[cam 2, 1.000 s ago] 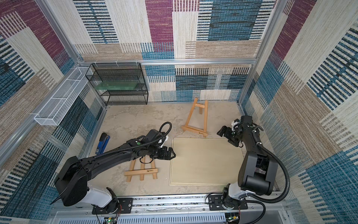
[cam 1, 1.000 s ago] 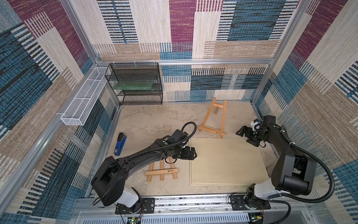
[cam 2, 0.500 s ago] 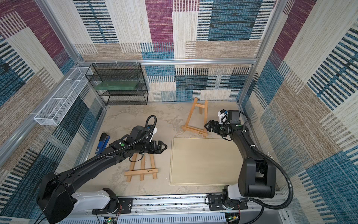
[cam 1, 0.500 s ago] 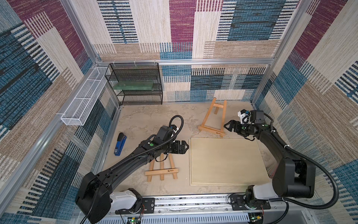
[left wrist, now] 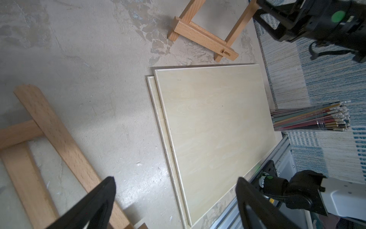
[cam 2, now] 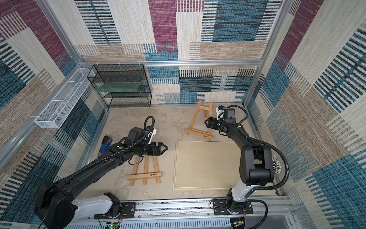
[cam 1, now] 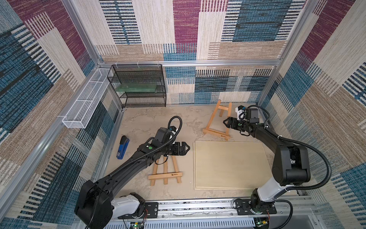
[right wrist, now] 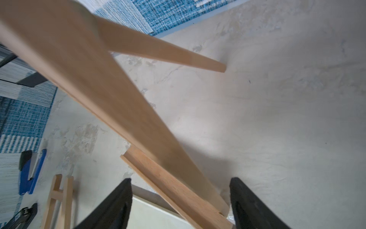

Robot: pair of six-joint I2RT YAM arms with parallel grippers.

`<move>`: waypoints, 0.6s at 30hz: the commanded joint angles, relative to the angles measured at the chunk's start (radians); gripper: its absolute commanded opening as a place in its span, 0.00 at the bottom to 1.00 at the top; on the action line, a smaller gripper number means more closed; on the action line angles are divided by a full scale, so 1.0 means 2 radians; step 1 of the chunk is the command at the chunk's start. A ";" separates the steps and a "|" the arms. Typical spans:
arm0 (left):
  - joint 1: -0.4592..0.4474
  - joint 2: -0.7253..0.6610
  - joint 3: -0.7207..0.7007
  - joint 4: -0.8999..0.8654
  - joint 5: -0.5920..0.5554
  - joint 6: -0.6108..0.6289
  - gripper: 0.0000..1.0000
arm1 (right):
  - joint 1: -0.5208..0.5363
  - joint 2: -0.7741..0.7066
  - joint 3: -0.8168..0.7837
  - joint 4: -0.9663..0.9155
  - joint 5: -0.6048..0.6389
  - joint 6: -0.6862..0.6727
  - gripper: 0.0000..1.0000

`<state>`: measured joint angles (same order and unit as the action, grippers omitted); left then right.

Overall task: Disassemble the easel
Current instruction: Place the drawing board on the drawing board, then pick up the easel at the center of the board.

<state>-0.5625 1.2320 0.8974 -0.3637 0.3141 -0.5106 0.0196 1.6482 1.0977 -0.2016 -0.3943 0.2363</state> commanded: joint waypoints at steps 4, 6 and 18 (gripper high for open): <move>0.010 -0.015 -0.009 -0.002 0.001 0.001 0.96 | 0.027 0.011 -0.034 0.079 0.054 0.020 0.74; 0.013 -0.014 -0.010 -0.003 0.002 0.002 0.96 | 0.042 0.021 -0.032 0.086 0.072 0.025 0.69; 0.025 -0.003 -0.005 -0.006 0.009 0.006 0.96 | 0.069 0.066 -0.011 0.090 0.158 0.032 0.36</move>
<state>-0.5167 1.2251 0.8867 -0.3714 0.3210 -0.5121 0.1555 1.7638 1.0573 -0.0494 -0.1257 0.2970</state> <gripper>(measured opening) 0.962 0.366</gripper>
